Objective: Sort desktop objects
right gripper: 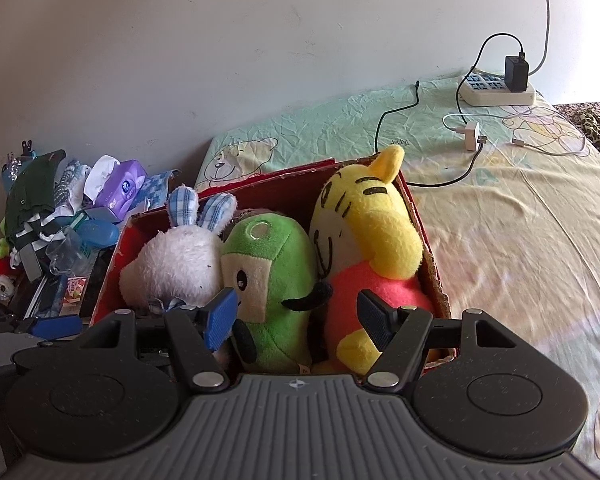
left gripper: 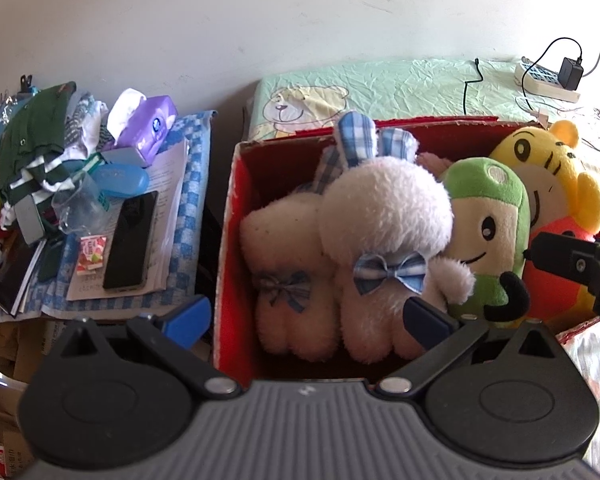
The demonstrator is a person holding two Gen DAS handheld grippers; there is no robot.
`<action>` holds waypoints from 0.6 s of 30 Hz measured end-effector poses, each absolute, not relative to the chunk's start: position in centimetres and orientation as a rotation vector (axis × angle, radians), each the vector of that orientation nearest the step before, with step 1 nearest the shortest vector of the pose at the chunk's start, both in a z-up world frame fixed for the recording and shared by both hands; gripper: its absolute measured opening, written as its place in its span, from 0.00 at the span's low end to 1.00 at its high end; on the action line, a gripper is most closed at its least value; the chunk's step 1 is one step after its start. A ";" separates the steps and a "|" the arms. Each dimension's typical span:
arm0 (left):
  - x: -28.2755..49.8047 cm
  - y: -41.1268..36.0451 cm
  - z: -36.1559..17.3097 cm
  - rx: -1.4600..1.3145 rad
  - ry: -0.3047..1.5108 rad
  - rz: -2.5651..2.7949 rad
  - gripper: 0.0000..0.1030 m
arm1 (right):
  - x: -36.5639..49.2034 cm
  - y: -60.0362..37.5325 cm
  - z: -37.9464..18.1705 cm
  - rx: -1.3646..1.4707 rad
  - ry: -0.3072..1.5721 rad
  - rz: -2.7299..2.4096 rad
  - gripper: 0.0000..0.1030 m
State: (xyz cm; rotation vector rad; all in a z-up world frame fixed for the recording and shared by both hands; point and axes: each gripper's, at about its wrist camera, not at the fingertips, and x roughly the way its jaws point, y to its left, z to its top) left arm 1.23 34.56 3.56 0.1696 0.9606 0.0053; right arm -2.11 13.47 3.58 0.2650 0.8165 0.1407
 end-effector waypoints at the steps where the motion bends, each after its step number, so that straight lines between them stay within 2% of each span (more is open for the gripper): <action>1: 1.3 34.6 3.5 0.167 0.963 0.003 1.00 | -2.0 13.5 3.5 0.266 0.819 0.138 0.68; 18: 1.7 34.4 3.0 0.133 0.956 -0.025 1.00 | -1.5 13.5 2.8 0.245 0.832 0.121 0.68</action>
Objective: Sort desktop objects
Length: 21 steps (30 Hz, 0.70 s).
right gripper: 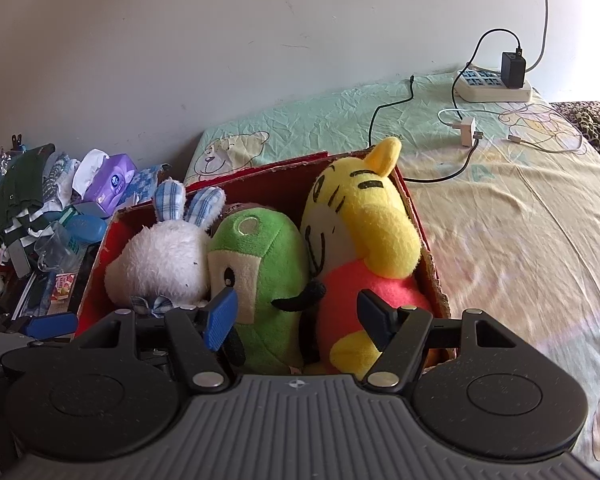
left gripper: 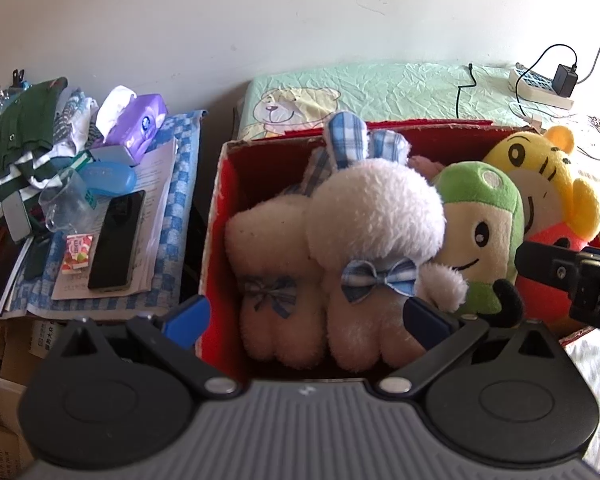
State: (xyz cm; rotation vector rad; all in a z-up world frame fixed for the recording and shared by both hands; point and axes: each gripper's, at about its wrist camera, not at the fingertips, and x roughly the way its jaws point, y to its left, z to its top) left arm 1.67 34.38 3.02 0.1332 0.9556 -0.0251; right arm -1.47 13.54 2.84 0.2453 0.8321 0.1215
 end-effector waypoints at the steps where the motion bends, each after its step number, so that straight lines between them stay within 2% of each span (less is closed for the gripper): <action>1: 1.7 34.4 3.0 0.130 0.959 -0.027 1.00 | -1.5 13.6 2.8 0.244 0.831 0.119 0.68; 21: 1.5 33.2 2.1 0.134 0.965 0.007 1.00 | -1.9 12.9 2.6 0.254 0.821 0.127 0.65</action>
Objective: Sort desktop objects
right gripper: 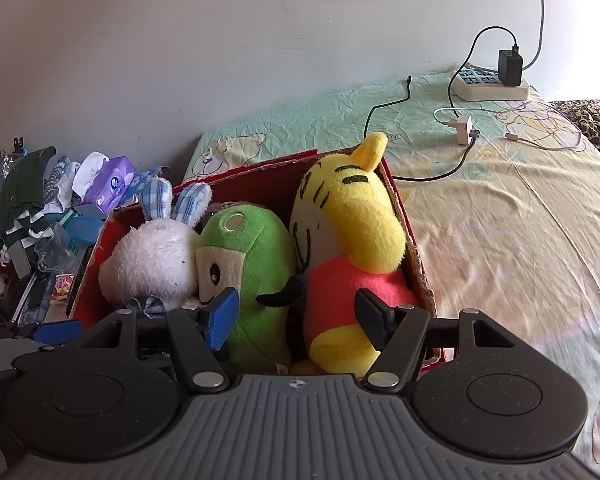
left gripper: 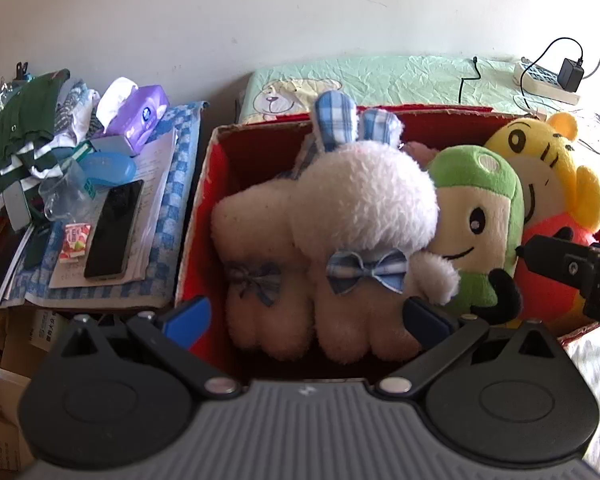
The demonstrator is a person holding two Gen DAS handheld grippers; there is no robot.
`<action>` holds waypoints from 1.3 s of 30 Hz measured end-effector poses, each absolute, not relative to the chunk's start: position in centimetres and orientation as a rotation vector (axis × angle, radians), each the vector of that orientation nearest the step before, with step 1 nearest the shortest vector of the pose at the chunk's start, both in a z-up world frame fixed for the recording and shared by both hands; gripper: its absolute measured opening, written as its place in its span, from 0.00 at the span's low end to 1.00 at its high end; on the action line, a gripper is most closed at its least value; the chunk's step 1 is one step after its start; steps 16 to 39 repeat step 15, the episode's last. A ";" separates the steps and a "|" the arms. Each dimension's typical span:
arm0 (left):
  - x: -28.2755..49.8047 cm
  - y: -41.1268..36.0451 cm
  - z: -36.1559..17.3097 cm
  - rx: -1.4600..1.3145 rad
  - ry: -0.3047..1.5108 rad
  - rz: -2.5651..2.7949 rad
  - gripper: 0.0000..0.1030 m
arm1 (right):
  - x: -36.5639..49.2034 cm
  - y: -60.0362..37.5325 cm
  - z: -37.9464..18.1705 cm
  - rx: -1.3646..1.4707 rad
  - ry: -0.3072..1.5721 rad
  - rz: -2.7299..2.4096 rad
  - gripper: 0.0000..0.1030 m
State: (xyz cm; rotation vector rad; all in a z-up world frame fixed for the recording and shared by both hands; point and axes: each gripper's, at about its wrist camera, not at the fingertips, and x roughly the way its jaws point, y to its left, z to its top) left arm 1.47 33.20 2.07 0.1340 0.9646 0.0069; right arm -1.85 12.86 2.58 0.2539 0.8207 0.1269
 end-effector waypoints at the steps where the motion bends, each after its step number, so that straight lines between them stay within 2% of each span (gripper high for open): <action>1: 1.5 33.3 2.0 0.132 0.964 0.007 1.00 | -1.9 12.9 2.5 0.252 0.822 0.126 0.65; 39: 1.3 33.9 2.0 0.099 0.950 -0.024 0.98 | -2.1 13.4 2.7 0.241 0.811 0.085 0.65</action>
